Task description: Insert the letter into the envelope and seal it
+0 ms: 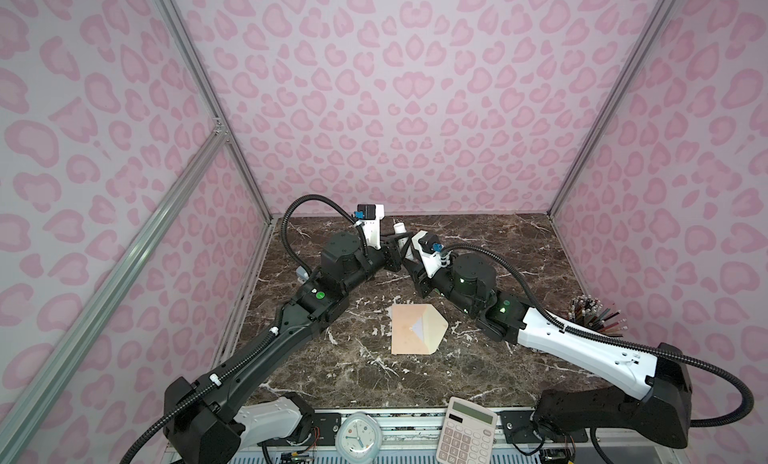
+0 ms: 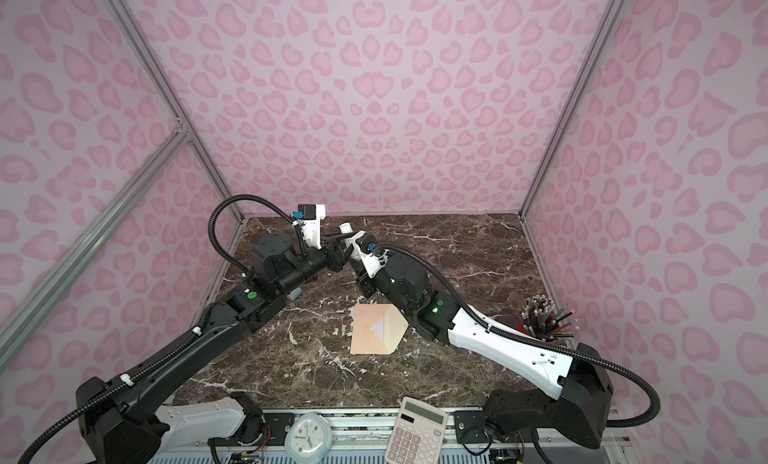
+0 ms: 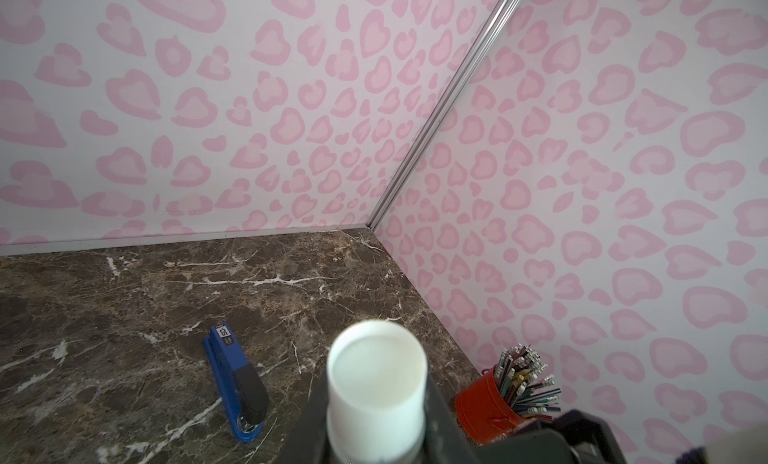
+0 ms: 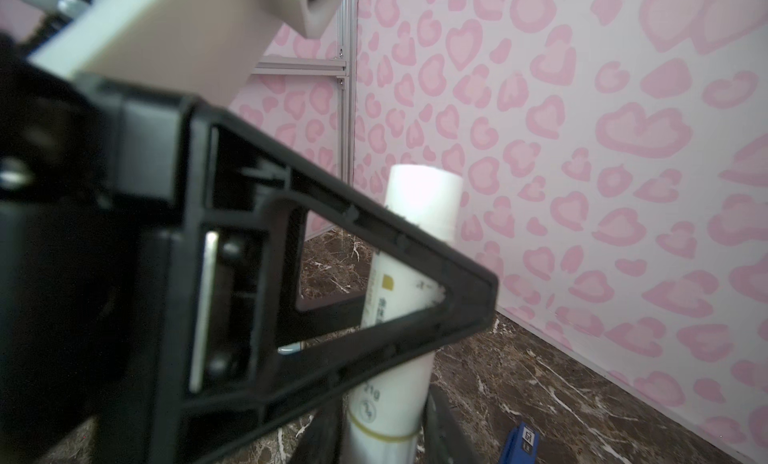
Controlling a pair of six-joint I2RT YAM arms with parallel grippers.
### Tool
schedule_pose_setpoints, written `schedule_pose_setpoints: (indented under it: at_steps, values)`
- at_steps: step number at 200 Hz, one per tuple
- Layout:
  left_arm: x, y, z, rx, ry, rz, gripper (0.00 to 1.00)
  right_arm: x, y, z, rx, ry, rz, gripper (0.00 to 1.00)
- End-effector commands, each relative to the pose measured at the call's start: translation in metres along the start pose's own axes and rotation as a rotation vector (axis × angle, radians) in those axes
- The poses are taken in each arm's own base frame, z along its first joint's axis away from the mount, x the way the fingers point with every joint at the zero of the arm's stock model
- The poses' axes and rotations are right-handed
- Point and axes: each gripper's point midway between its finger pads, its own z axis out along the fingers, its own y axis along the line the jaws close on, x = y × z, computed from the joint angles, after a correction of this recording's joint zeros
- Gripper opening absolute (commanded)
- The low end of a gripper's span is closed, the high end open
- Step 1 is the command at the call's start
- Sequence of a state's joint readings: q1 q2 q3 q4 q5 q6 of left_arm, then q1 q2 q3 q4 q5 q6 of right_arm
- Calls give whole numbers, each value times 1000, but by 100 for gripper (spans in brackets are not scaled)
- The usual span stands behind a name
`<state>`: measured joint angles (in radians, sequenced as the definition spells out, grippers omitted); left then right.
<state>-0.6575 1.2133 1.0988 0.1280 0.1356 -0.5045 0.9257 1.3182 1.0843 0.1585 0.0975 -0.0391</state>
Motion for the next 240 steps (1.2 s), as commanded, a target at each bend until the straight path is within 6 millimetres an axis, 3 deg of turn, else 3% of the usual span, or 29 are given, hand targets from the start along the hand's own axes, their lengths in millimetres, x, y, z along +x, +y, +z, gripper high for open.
schedule_pose_setpoints:
  at_steps: [1, 23, 50, 114, 163, 240]
  values:
    - [-6, -7, 0, 37, -25, -2, 4, -6, -4, 0, 22, -19, 10, 29]
    - [-6, -7, -1, 38, -32, -2, 4, -5, -3, -1, 16, -14, 19, 29]
    - [-7, -7, -2, 37, -35, 2, 4, -1, -2, -1, 7, 1, 27, 37]
    - [-9, -7, -4, 33, -44, 11, 4, 7, -1, -1, 5, 22, 44, 37]
    - [-6, -7, -4, 35, -35, 5, 4, 8, -1, -2, 4, 25, 48, 29]
    - [2, -20, -5, 183, 7, -28, 4, -15, 15, -12, -106, -24, 84, 14]
